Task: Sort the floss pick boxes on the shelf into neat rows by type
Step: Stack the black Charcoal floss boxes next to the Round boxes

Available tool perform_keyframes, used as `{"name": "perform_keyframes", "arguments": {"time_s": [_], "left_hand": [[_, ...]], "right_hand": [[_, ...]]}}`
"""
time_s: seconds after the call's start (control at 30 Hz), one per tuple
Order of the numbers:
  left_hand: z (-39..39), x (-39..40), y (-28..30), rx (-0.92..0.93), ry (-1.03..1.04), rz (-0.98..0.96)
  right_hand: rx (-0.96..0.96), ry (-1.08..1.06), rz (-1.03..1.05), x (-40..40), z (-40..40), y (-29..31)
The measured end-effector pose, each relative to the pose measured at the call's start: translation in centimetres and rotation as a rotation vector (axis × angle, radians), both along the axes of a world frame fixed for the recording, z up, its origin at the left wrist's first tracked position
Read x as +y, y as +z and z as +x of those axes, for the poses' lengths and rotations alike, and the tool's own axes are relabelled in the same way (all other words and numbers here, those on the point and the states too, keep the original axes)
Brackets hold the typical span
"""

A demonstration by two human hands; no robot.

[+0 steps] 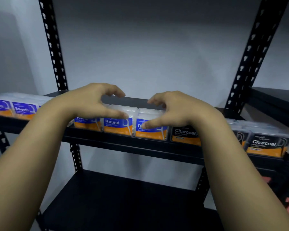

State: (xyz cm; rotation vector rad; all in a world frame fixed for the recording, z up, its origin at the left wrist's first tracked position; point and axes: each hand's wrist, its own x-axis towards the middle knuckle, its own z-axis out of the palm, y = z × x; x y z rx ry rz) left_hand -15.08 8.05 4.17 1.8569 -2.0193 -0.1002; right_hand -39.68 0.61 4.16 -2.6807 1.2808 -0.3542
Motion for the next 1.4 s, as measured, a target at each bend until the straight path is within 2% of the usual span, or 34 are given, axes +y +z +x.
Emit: {"name": "perform_keyframes", "arguments": {"time_s": [0.17, 0.57, 0.93, 1.17, 1.4], "left_hand": [[2.0, -2.4, -0.5, -0.084, -0.119, 0.203], [5.1, -5.1, -1.1, -0.046, -0.345, 0.185], [5.5, -5.3, -1.2, -0.048, -0.348, 0.136], [8.2, -5.0, 0.0, -0.078, -0.262, 0.232], [8.6, -5.0, -1.1, 0.005, -0.3, 0.194]], "right_hand": [[0.093, -0.085, 0.042, -0.2, 1.4, 0.0], [0.063, -0.217, 0.121, 0.8, 2.6, 0.3], [0.061, -0.212, 0.146, 0.2, 3.2, 0.4], [0.056, -0.181, 0.165, -0.7, 3.8, 0.1], [0.066, -0.189, 0.162, -1.0, 4.3, 0.0]]}}
